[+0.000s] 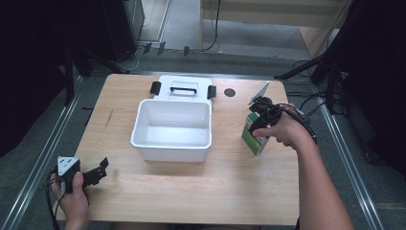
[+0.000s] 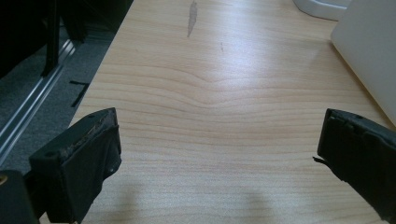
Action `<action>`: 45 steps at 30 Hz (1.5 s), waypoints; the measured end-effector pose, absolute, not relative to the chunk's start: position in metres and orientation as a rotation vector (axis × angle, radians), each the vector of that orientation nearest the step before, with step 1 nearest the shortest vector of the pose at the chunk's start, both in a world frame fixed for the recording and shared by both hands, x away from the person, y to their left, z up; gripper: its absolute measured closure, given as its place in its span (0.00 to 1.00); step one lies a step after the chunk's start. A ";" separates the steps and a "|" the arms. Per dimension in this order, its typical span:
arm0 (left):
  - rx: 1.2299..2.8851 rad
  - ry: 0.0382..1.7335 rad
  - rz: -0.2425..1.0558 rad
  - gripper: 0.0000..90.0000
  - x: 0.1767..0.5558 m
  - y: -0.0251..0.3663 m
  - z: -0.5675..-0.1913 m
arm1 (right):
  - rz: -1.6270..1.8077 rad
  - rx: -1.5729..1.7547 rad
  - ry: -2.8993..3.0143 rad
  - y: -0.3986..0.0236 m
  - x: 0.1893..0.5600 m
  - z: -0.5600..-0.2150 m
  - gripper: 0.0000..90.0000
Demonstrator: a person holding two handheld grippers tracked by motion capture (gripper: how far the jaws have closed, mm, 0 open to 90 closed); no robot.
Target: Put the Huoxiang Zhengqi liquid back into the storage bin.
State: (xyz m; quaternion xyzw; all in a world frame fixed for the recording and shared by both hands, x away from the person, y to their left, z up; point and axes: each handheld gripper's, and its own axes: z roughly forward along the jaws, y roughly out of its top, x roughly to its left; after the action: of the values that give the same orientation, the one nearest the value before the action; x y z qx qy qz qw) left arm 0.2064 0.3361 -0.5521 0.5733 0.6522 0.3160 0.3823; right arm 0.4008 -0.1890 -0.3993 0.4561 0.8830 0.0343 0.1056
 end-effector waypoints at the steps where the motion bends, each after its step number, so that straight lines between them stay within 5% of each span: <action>1: 1.462 1.662 0.805 0.00 0.206 0.336 -0.552 | 0.100 1.349 2.600 -0.189 0.402 -0.399 0.31; 23: 1.461 1.662 0.803 0.00 0.207 0.336 -0.552 | 0.121 1.462 2.644 -0.189 0.417 -0.406 0.70; 45: 1.454 1.663 0.805 0.00 0.207 0.336 -0.552 | 0.157 0.720 2.863 -0.167 0.395 -0.380 0.72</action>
State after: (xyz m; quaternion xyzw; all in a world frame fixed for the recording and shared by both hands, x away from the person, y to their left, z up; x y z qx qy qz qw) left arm 0.2068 0.3360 -0.5521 0.5708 0.6528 0.3160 0.3849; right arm 0.3947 -0.1672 -0.3801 0.2426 0.9643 0.0528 0.0923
